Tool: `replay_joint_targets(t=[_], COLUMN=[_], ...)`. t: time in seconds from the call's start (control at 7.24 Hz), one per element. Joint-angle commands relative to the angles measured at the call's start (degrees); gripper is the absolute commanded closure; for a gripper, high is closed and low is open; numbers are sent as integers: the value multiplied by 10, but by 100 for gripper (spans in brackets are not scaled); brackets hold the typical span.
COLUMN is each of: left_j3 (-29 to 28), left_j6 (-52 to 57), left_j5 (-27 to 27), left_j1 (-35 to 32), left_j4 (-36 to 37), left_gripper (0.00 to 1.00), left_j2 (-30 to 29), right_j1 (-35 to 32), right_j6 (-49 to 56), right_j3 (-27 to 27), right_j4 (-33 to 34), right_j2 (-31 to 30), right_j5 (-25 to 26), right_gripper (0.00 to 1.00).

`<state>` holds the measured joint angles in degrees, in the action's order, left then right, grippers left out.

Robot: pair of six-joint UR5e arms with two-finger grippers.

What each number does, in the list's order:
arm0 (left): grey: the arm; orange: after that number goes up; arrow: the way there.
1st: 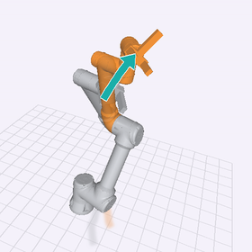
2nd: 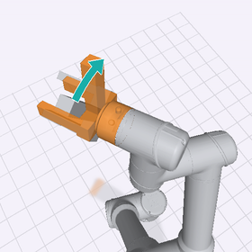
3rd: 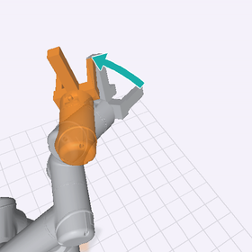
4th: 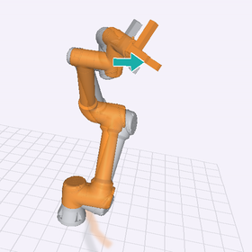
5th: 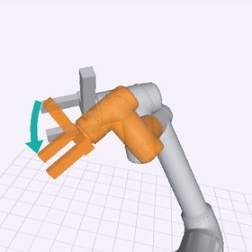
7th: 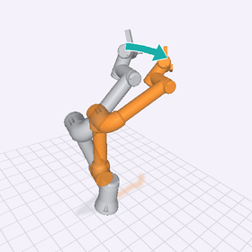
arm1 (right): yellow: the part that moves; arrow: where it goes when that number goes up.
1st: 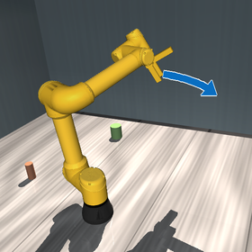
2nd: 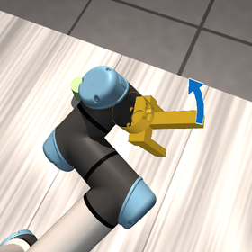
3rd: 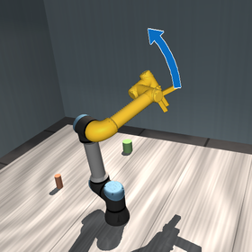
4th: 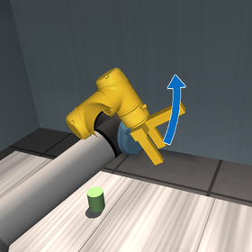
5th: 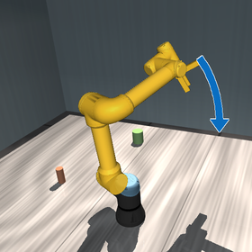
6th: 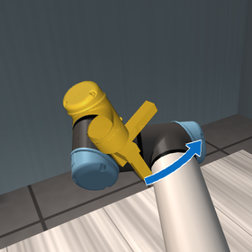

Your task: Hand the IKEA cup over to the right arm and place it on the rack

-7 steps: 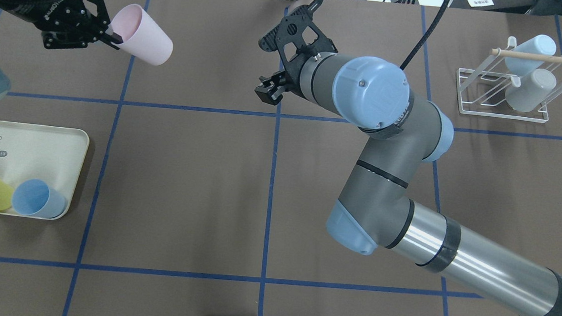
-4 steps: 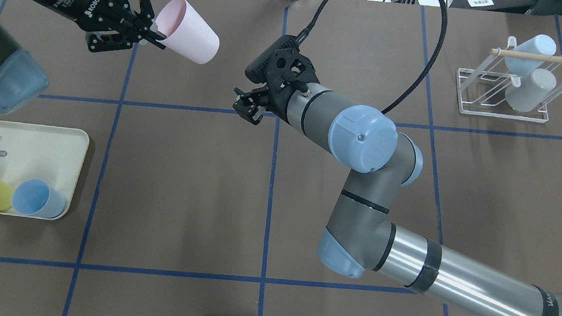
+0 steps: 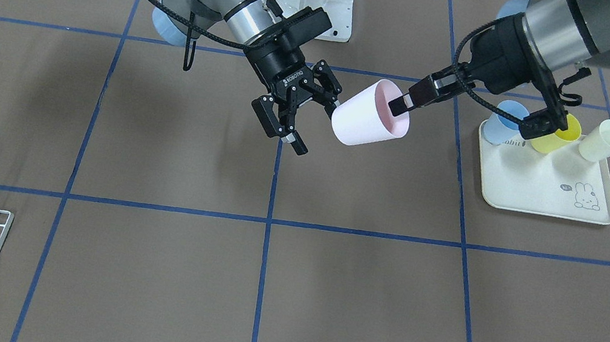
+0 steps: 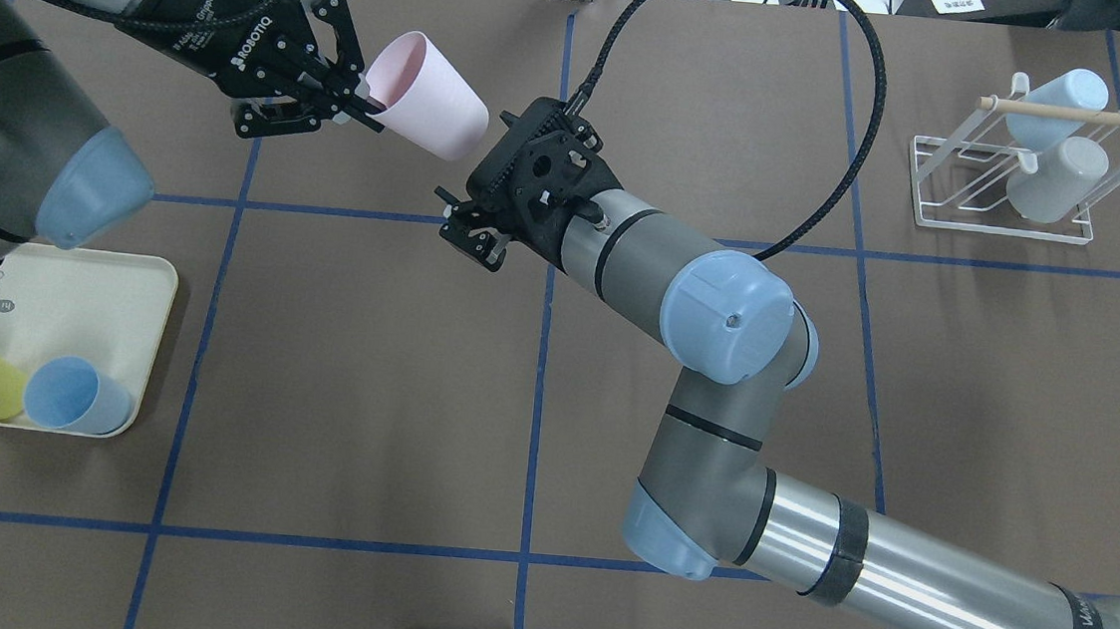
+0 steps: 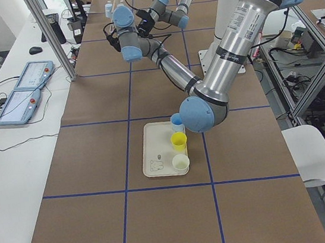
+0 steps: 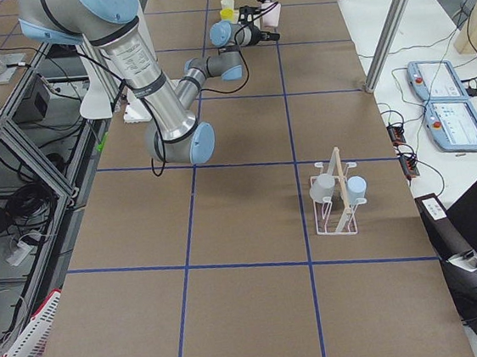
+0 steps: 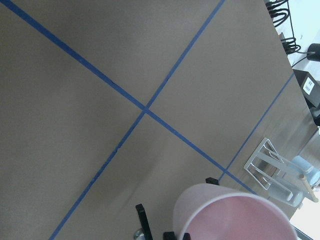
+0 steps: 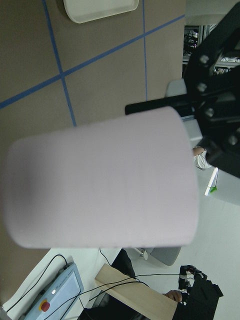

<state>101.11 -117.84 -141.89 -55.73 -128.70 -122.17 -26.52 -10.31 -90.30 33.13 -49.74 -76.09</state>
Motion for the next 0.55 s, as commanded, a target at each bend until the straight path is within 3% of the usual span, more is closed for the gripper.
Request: replay_joint_targets(t=[0.0, 0.28, 0.41], left_j3=[-1, -4, -7], left_j6=[1, 1, 2], left_j5=[0, 1, 1], left_j1=[8, 12, 16], left_j4=[-1, 0, 0], left_gripper=[100, 100, 100], left_j2=[-5, -11, -12], right_j1=[-4, -3, -3], right_j6=[28, 35, 36], right_j3=[-8, -15, -15], right_j4=[-1, -1, -1], right_j2=[0, -2, -2], right_j5=[4, 5, 5], right_gripper=[6, 9, 15])
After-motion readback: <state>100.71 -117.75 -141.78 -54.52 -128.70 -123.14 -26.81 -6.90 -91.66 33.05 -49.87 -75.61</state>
